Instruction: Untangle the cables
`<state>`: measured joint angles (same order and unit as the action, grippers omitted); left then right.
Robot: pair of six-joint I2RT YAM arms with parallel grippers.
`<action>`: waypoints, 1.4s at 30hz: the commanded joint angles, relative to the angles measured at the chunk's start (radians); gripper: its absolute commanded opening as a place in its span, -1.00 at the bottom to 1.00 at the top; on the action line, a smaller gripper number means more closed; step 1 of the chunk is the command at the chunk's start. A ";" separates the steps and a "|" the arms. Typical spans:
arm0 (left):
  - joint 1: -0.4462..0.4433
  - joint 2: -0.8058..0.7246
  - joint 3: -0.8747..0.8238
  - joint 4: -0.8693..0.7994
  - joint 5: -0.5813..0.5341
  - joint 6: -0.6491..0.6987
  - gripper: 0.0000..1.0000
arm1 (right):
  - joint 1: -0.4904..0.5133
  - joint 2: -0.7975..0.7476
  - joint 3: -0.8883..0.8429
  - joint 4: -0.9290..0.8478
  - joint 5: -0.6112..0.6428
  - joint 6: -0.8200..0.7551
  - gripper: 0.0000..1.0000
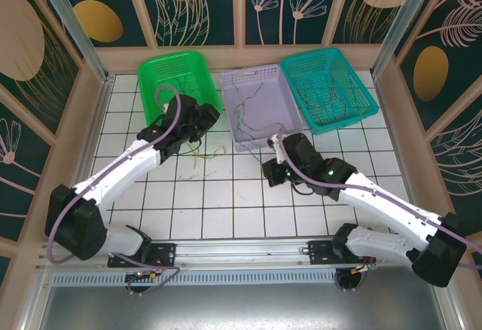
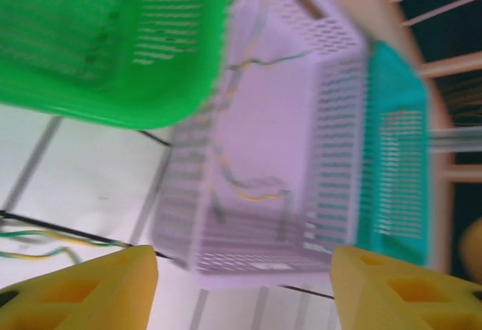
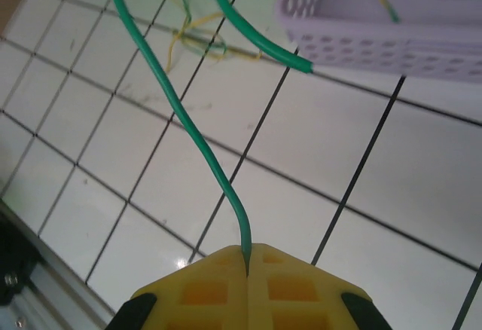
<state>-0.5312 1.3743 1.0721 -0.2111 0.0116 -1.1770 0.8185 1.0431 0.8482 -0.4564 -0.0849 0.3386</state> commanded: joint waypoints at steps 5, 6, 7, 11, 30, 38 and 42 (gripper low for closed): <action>0.004 -0.027 -0.093 0.321 0.216 -0.245 -0.15 | -0.211 0.021 0.031 0.302 -0.369 0.211 -1.00; 0.005 -0.015 -0.093 0.406 0.255 -0.244 -0.17 | -0.231 0.031 0.036 0.336 -0.405 0.273 -1.00; 0.004 0.004 -0.078 0.438 0.286 -0.224 -0.20 | -0.248 0.041 0.044 0.357 -0.430 0.325 -1.00; -0.006 0.093 0.010 0.496 0.423 -0.112 -0.29 | -0.329 0.086 0.082 0.444 -0.557 0.545 -1.00; -0.099 0.225 -0.018 0.946 0.484 -0.096 0.07 | -0.436 0.136 0.136 0.660 -0.804 1.137 -1.00; -0.105 0.251 -0.026 1.048 0.501 -0.132 0.21 | -0.436 0.117 0.121 0.656 -0.853 1.173 -1.00; -0.104 0.250 -0.026 1.046 0.474 -0.130 0.22 | -0.436 0.111 0.128 0.623 -0.881 1.151 -1.00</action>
<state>-0.6308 1.6180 1.0538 0.7631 0.4896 -1.3033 0.3859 1.1751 0.9550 0.1604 -0.9150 1.4826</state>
